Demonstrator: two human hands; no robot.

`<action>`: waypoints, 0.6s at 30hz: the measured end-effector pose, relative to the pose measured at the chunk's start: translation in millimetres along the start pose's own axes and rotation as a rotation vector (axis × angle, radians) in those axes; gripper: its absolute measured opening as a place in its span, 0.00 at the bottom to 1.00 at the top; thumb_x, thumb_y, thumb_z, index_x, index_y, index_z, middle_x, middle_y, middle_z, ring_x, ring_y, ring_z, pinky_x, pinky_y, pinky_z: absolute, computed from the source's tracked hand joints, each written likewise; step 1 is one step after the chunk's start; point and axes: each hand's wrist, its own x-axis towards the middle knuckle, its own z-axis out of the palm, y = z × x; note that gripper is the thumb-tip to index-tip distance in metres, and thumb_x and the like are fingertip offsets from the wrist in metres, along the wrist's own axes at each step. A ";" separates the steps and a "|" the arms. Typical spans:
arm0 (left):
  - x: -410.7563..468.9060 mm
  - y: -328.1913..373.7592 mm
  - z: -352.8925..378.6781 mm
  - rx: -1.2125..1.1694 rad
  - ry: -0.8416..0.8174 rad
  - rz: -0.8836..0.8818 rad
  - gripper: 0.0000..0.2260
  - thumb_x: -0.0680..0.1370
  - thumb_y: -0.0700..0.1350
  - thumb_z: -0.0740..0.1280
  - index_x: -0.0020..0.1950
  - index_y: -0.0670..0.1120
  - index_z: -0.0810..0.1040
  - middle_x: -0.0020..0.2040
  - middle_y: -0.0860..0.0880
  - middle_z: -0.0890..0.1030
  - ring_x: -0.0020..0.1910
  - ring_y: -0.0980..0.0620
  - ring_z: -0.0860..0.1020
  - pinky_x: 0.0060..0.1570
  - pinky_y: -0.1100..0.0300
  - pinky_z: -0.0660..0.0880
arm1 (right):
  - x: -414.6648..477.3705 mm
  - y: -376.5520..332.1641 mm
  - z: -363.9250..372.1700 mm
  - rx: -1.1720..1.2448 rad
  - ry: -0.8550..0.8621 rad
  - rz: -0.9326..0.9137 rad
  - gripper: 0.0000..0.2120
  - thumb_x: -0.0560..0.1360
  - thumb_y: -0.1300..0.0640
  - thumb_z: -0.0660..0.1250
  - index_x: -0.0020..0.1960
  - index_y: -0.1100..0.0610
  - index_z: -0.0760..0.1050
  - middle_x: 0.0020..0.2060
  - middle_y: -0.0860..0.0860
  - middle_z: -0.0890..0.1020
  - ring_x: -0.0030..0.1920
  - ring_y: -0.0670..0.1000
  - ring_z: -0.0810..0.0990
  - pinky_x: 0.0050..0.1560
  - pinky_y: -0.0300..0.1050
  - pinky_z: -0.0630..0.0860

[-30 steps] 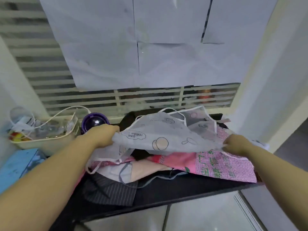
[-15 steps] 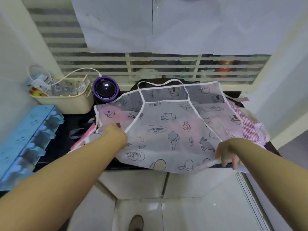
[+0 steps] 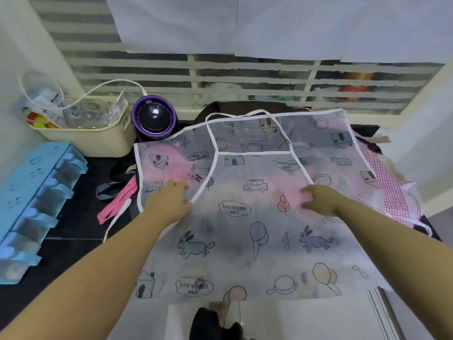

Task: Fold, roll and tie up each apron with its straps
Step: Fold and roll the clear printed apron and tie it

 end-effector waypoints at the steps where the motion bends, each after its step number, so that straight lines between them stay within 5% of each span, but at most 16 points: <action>1: 6.8 1.2 1.4 -0.057 0.052 0.000 0.22 0.78 0.54 0.63 0.70 0.49 0.67 0.66 0.46 0.68 0.55 0.46 0.75 0.57 0.50 0.73 | 7.8 -1.9 -0.1 0.045 0.044 0.009 0.29 0.76 0.55 0.68 0.73 0.59 0.63 0.72 0.59 0.66 0.69 0.59 0.67 0.68 0.48 0.64; 4: 34.9 9.4 8.0 -0.137 0.120 0.060 0.23 0.78 0.59 0.61 0.70 0.49 0.68 0.66 0.47 0.70 0.60 0.46 0.72 0.58 0.51 0.71 | 36.1 -9.5 -3.2 0.142 0.224 0.069 0.31 0.75 0.57 0.69 0.74 0.61 0.61 0.69 0.62 0.68 0.67 0.63 0.68 0.65 0.52 0.67; 7: 64.4 20.3 8.1 -0.158 0.148 0.076 0.26 0.78 0.61 0.61 0.72 0.50 0.66 0.69 0.47 0.68 0.67 0.45 0.67 0.63 0.51 0.67 | 64.2 -19.5 -10.4 0.293 0.286 0.083 0.23 0.75 0.59 0.69 0.67 0.62 0.68 0.60 0.61 0.76 0.55 0.60 0.75 0.50 0.45 0.69; 10: 85.3 25.7 9.3 -0.096 -0.033 0.091 0.33 0.76 0.66 0.57 0.77 0.56 0.53 0.78 0.47 0.50 0.75 0.40 0.54 0.72 0.40 0.55 | 85.9 -27.7 -15.3 0.504 0.278 0.109 0.15 0.75 0.60 0.69 0.59 0.63 0.74 0.52 0.58 0.79 0.47 0.55 0.75 0.46 0.44 0.68; 14: 96.3 25.8 19.5 0.092 -0.365 -0.021 0.45 0.68 0.76 0.57 0.74 0.64 0.34 0.74 0.43 0.26 0.74 0.34 0.33 0.65 0.25 0.40 | 100.1 -33.5 -23.6 0.680 0.233 0.078 0.10 0.76 0.58 0.68 0.52 0.64 0.79 0.41 0.58 0.79 0.41 0.53 0.73 0.40 0.45 0.67; 16: 105.5 35.1 13.5 0.027 -0.346 -0.079 0.47 0.66 0.78 0.55 0.76 0.61 0.36 0.73 0.43 0.25 0.73 0.34 0.32 0.65 0.25 0.39 | 104.4 -34.6 -31.0 0.709 0.294 0.020 0.11 0.77 0.56 0.66 0.50 0.65 0.78 0.40 0.58 0.78 0.40 0.52 0.72 0.37 0.43 0.66; 18: 120.3 46.1 1.5 -0.063 -0.156 -0.091 0.44 0.70 0.75 0.55 0.78 0.55 0.47 0.77 0.43 0.34 0.75 0.36 0.39 0.69 0.30 0.45 | 105.5 -37.6 -37.9 0.691 0.337 -0.020 0.08 0.78 0.56 0.65 0.49 0.61 0.79 0.40 0.55 0.80 0.38 0.51 0.74 0.38 0.41 0.69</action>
